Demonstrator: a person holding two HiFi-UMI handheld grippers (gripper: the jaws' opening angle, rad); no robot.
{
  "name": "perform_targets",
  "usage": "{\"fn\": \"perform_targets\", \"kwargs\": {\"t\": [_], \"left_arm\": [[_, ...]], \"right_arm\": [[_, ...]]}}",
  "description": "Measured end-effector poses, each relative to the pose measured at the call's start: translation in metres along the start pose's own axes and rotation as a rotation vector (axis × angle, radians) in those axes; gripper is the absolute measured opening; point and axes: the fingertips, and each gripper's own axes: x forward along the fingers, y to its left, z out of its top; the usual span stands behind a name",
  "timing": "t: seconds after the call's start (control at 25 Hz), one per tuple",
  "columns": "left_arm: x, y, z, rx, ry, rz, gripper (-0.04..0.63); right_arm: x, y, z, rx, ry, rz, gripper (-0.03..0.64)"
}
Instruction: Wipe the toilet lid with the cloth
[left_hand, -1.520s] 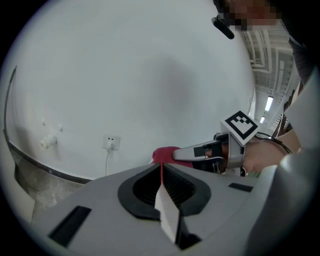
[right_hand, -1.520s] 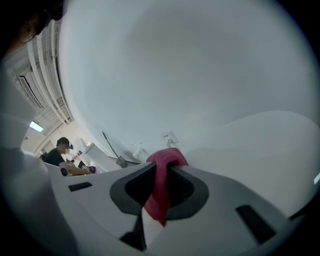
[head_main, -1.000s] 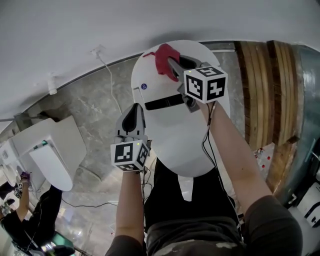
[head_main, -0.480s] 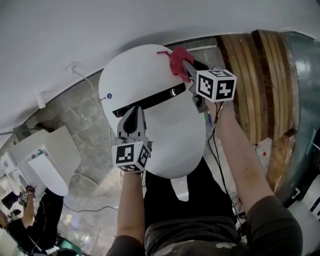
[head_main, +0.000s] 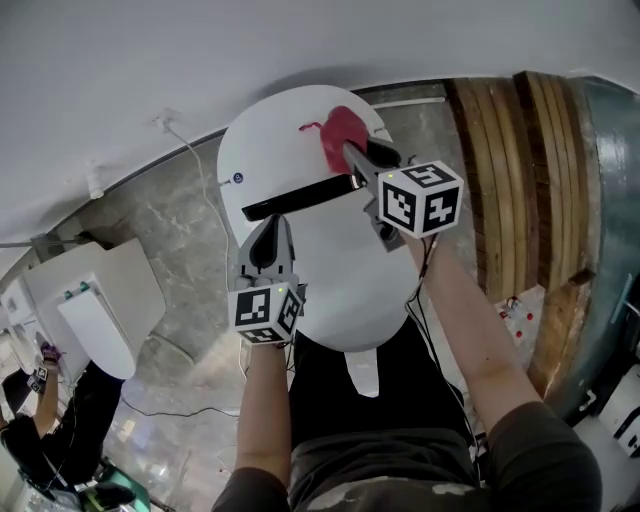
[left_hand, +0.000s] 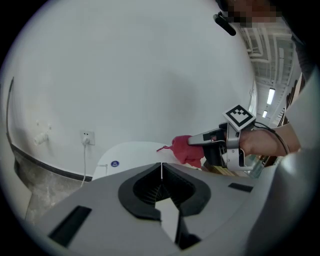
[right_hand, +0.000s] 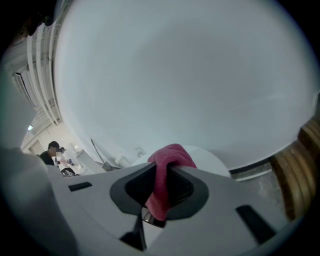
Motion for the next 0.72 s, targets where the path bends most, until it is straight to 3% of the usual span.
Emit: {"fn": "perform_targets", "kwargs": {"t": [0.2,0.4,0.52,0.64,0.72], "left_arm": [[-0.027,0.051,0.009,0.001,-0.010,0.031,0.015],[-0.052,0.108,0.016,-0.014,-0.013,0.058,0.015],[-0.059,0.131,0.012,-0.033,0.005,0.055,0.015],[-0.058,0.138,0.004,-0.040,0.021,0.035,0.015],[-0.056,0.135,-0.002,-0.042,0.030,0.026,0.015]], "right_arm": [[0.046,0.114,-0.013,-0.052,0.025,0.153,0.049],[0.095,0.187,-0.048,-0.061,0.095,0.218,0.049],[0.120,0.200,-0.072,-0.075,0.147,0.202,0.049],[0.130,0.186,-0.084,-0.146,0.186,0.137,0.049],[0.126,0.172,-0.081,-0.139,0.176,0.115,0.049]]}}
